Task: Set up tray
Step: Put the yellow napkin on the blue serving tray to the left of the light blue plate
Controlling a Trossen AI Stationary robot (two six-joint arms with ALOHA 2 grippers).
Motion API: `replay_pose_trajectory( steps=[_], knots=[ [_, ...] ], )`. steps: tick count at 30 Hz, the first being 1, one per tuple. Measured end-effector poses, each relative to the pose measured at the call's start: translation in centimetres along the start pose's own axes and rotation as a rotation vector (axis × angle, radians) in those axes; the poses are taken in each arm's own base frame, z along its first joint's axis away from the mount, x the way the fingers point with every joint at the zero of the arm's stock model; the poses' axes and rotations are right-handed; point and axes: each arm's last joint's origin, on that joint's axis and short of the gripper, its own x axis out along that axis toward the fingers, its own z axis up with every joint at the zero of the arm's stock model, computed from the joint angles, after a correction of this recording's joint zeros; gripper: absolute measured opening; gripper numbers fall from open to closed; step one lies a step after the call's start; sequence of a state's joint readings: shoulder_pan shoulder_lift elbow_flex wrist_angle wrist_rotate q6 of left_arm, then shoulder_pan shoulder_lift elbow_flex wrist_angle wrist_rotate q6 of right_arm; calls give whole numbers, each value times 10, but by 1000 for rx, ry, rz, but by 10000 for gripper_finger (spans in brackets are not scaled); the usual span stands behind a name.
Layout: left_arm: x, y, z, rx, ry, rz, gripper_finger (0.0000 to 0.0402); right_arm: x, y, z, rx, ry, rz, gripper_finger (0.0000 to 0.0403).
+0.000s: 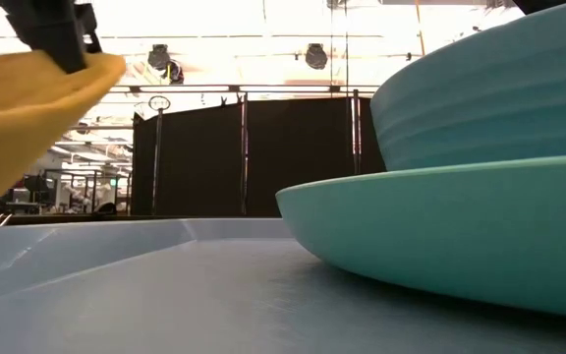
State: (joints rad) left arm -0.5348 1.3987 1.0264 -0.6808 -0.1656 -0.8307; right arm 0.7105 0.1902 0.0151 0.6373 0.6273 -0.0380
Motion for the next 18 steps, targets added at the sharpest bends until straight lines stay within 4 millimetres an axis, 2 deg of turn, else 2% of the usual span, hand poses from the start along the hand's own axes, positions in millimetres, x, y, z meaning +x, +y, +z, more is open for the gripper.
replay_pose_trajectory(
  steps=[11,18],
  knots=[
    [3,13,27,-17,-68,-63,7,0,0,0,0,0,0,43],
    [5,26,39,-71,-88,-39,7,0,0,0,0,0,0,43]
  ],
)
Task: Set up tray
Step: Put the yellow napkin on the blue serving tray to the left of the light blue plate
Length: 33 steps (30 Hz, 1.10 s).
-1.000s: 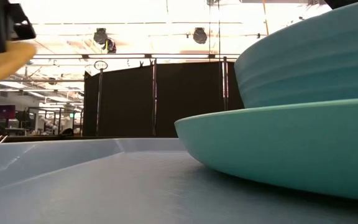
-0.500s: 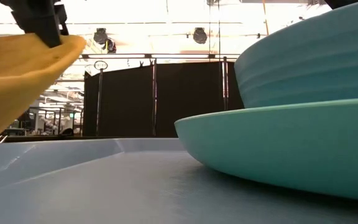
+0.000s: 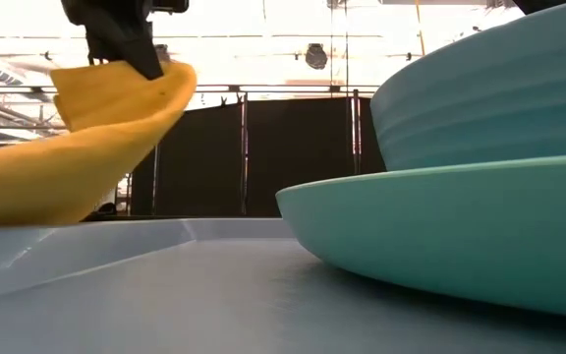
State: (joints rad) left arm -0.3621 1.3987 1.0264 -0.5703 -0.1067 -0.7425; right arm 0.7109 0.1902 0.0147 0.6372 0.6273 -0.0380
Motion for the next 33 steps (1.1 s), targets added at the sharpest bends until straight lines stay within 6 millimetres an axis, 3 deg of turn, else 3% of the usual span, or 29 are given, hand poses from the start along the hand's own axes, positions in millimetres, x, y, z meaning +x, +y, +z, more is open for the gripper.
replay_pose_trajectory(
  steps=[22,33],
  knots=[
    [2,38,30,-246,-55,74,20,0,0,0,0,0,0,43],
    [2,41,37,-251,-89,36,16,0,0,0,0,0,0,43]
  ],
)
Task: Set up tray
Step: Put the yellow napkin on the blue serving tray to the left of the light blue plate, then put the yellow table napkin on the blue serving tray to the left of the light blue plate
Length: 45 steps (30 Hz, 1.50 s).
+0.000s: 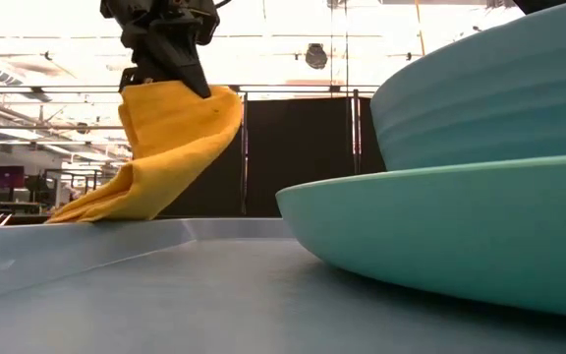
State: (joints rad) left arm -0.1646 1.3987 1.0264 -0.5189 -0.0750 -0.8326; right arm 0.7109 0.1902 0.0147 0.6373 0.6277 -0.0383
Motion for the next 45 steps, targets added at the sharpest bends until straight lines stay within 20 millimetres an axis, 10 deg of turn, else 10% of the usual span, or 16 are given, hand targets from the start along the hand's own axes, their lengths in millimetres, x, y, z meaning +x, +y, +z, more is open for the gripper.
replay_pose_trajectory(
  steps=[19,33,45],
  knots=[
    [-1,-15,-7,-16,64,-148,85,0,0,0,0,0,0,43],
    [73,-38,-60,102,223,-75,19,0,0,0,0,1,0,43],
    [69,-65,-78,232,93,-161,179,0,0,0,0,0,0,43]
  ],
)
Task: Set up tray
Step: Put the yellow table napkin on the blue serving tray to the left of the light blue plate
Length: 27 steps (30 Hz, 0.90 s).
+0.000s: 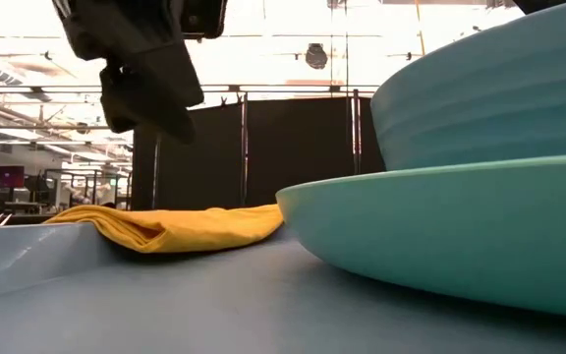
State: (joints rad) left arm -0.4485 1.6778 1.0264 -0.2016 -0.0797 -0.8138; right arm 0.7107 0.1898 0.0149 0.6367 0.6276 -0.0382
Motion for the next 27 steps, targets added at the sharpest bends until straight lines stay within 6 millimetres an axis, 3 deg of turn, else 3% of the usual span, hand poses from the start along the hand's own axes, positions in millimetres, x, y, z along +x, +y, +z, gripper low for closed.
replay_pose_trajectory(
  steps=[6,15,27],
  knots=[
    [10,-10,-16,120,9,11,231,0,0,0,0,0,0,43],
    [34,-5,-40,264,29,167,234,0,0,0,1,-1,0,43],
    [44,4,-46,299,56,249,234,0,0,0,-3,4,0,43]
  ],
)
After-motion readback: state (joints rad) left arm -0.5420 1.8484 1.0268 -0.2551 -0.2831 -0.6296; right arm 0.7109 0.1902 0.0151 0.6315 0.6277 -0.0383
